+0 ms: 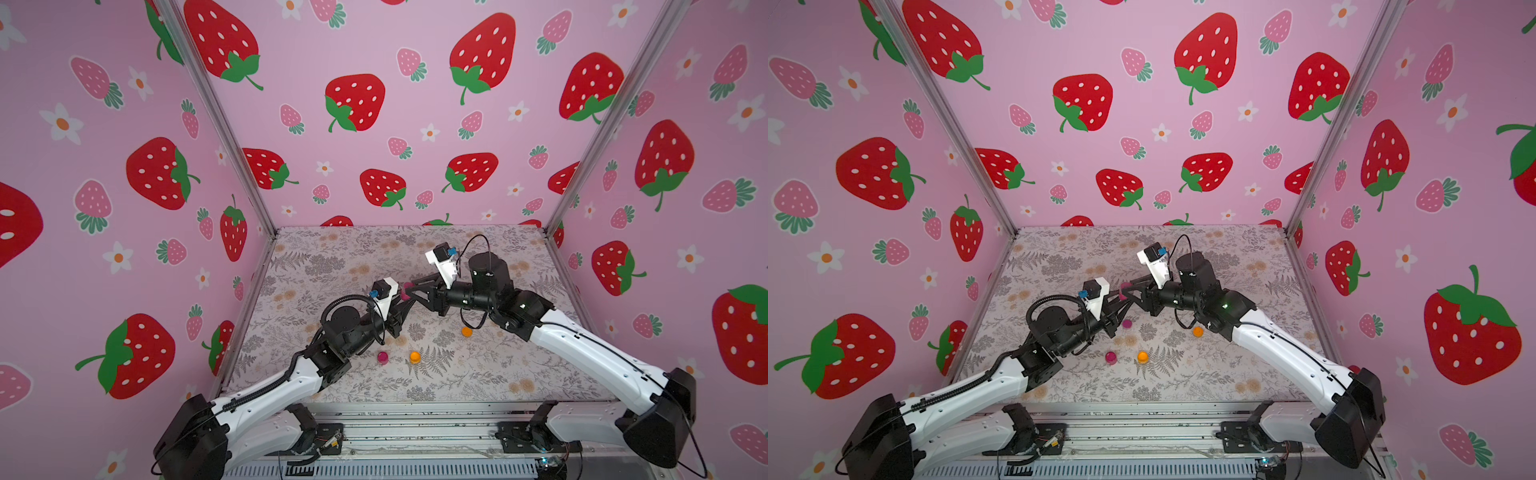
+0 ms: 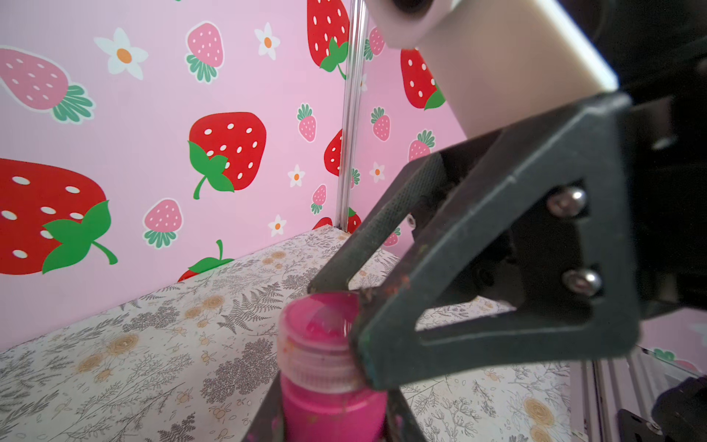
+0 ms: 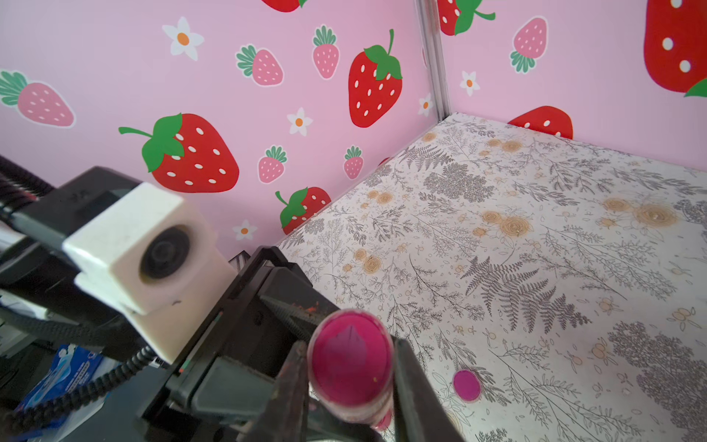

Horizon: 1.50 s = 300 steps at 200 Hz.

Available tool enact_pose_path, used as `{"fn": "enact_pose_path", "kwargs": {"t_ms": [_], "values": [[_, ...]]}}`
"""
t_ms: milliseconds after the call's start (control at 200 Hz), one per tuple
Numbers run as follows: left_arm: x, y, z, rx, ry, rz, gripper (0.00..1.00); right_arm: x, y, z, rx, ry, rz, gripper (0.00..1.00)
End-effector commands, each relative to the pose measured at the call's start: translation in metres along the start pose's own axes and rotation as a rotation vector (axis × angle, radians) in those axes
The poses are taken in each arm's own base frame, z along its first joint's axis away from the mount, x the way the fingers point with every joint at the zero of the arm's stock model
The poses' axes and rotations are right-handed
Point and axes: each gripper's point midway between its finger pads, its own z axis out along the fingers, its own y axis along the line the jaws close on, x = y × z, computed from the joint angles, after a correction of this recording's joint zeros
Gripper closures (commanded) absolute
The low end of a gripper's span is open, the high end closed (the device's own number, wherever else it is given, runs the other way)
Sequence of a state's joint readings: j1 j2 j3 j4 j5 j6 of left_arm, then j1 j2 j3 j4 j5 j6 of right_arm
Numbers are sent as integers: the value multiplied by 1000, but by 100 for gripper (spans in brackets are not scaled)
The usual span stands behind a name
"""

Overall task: Close the paint jar lid
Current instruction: Screw the lid onto the paint jar.

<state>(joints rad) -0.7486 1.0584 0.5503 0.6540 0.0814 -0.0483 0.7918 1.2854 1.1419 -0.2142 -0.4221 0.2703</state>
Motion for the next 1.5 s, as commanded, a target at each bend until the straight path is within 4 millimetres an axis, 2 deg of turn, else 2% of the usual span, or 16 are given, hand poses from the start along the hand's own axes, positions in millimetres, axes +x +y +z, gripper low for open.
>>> {"fn": "enact_pose_path", "kwargs": {"t_ms": [0,225,365,620,665,790,875,1051,1161,1341,1421,1496], "values": [[-103,27,-20,-155,-359,30,77,73,-8,13,56,257,174,89],[-102,27,-25,-157,-355,39,77,76,-9,14,71,263,165,85],[-99,26,-25,-148,-345,37,77,73,-10,12,80,257,159,72],[-75,20,-17,-105,-286,4,77,45,1,-3,80,188,104,58],[-70,20,-16,-99,-275,-3,77,42,3,-5,78,183,90,53],[-58,19,-15,-93,-249,-15,77,37,4,-10,84,172,77,49],[-56,19,-14,-88,-246,-18,77,31,7,-13,79,155,74,40],[-53,18,-15,-83,-237,-19,77,17,14,-26,49,94,81,31],[-51,17,-15,-77,-234,-18,77,1,15,-40,3,23,148,25],[-48,12,-15,-49,-241,-16,76,-43,4,-62,-202,-160,442,20],[-49,8,-13,-23,-251,-16,76,-57,-5,-62,-298,-199,567,19],[-50,4,-11,0,-256,-17,76,-64,-6,-51,-385,-182,645,17]]}}
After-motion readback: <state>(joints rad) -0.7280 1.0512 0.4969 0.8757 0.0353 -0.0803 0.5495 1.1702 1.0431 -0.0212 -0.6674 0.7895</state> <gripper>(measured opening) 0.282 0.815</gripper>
